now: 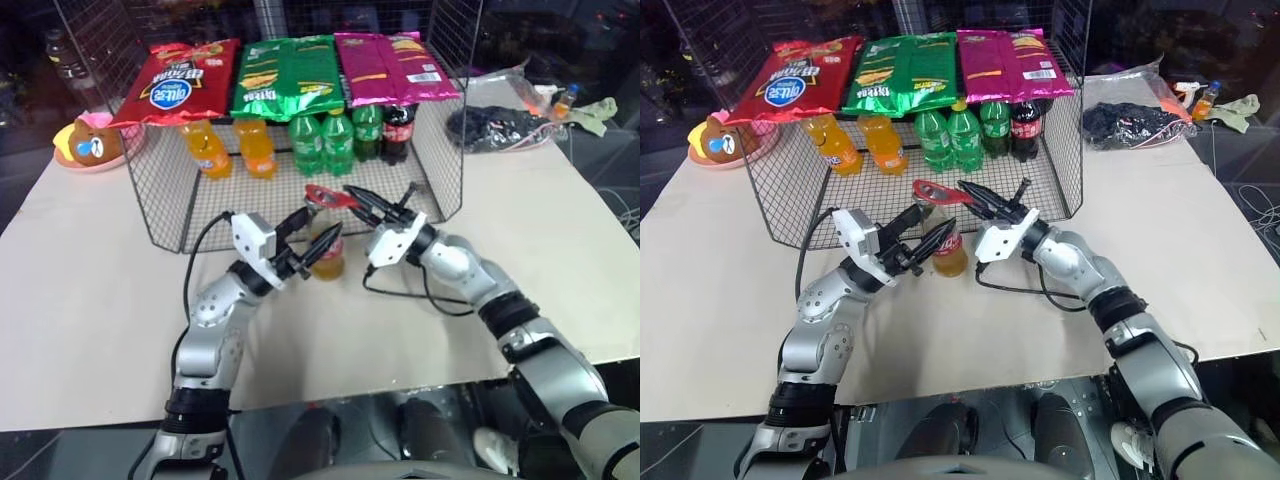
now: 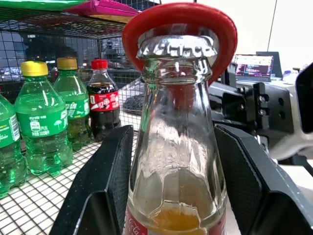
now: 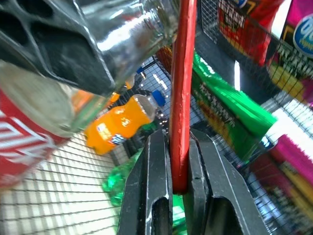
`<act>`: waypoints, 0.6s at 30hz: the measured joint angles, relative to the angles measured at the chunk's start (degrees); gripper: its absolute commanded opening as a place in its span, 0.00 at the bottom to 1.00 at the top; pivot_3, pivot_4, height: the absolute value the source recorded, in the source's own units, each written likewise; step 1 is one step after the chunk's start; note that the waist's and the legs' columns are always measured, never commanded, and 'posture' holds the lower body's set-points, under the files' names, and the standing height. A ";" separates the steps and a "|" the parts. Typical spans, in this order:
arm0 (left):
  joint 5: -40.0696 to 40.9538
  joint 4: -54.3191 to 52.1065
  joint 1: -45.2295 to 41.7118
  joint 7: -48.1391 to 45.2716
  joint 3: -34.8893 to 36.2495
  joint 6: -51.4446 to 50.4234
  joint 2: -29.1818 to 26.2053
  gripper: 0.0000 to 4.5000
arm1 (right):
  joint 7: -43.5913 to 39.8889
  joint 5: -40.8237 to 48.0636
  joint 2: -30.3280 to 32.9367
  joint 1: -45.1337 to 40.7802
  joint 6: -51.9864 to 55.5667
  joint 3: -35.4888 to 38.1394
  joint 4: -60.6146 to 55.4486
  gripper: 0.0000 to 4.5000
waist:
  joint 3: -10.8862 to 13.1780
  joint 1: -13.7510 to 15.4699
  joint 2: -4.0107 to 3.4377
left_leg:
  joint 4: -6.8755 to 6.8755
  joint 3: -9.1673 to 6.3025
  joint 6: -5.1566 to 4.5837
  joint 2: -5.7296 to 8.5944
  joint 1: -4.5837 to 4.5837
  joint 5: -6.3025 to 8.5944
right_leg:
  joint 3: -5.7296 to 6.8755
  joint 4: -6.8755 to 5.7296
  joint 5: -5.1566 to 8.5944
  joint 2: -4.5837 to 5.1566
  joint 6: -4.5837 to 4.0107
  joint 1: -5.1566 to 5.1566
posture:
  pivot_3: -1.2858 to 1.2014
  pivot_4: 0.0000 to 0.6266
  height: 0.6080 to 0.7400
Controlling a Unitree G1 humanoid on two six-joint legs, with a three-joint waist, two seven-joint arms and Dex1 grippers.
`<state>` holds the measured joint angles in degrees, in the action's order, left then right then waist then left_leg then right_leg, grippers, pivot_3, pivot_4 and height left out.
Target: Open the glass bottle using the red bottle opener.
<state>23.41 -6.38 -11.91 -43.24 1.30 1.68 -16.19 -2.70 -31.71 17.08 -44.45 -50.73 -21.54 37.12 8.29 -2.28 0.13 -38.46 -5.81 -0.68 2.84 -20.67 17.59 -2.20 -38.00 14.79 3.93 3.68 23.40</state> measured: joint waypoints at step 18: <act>-0.11 1.49 -1.19 -0.25 -0.11 0.91 0.59 0.53 | 5.10 -6.62 4.56 -5.68 -2.00 -1.18 2.30 0.00 | 0.01 0.04 0.01 | 0.00 0.01 0.00 0.00 -0.04 0.00 | -0.02 0.01 0.00 0.01 0.00 0.01 | 0.52 0.24 1.00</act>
<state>23.30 -4.89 -13.10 -43.50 1.19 2.59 -15.59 2.40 -38.34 21.65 -50.13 -52.73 -22.72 39.42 8.29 -2.23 0.14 -38.46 -5.80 -0.69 2.84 -20.70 17.58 -2.21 -37.99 14.79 3.94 3.68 23.41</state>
